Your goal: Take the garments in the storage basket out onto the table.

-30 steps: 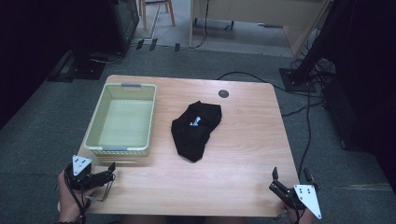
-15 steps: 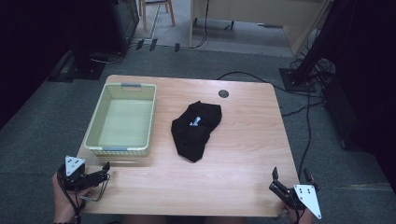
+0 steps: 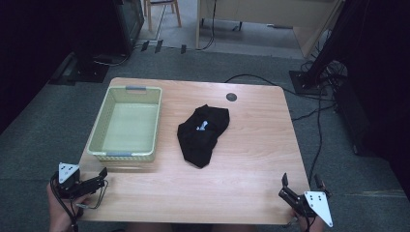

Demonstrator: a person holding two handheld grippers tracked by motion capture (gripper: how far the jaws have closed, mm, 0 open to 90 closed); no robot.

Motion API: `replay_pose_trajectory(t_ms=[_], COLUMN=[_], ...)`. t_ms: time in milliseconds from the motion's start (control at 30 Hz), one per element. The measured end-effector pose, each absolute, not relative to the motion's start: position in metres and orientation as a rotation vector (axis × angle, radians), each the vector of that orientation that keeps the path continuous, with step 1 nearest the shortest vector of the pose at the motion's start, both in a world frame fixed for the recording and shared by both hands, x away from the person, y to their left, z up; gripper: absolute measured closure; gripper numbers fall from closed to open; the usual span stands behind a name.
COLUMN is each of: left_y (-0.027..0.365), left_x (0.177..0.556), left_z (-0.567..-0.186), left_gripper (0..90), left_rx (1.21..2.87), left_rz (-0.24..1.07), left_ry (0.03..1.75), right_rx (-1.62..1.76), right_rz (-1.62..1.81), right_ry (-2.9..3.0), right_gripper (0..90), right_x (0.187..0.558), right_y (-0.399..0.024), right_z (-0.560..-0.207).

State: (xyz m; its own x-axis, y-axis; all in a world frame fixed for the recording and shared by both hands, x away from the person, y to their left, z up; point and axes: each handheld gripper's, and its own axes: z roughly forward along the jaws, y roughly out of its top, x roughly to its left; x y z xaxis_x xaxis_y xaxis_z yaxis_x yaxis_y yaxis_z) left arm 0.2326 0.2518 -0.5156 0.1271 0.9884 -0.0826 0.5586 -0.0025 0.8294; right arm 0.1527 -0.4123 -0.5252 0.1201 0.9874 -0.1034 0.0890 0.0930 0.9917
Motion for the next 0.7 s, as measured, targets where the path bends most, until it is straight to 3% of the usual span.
replay_pose_trajectory(t_ms=[700], left_y=[0.275], left_x=[0.228], left_z=[-0.515], left_gripper=[0.0], left_rx=[1.598], left_rz=[0.749], left_ry=[1.579], right_rx=[1.253], right_rz=[1.003], right_ry=[1.219], right_gripper=[0.0], right_x=[0.153], right_y=[-0.412], right_z=[-0.525])
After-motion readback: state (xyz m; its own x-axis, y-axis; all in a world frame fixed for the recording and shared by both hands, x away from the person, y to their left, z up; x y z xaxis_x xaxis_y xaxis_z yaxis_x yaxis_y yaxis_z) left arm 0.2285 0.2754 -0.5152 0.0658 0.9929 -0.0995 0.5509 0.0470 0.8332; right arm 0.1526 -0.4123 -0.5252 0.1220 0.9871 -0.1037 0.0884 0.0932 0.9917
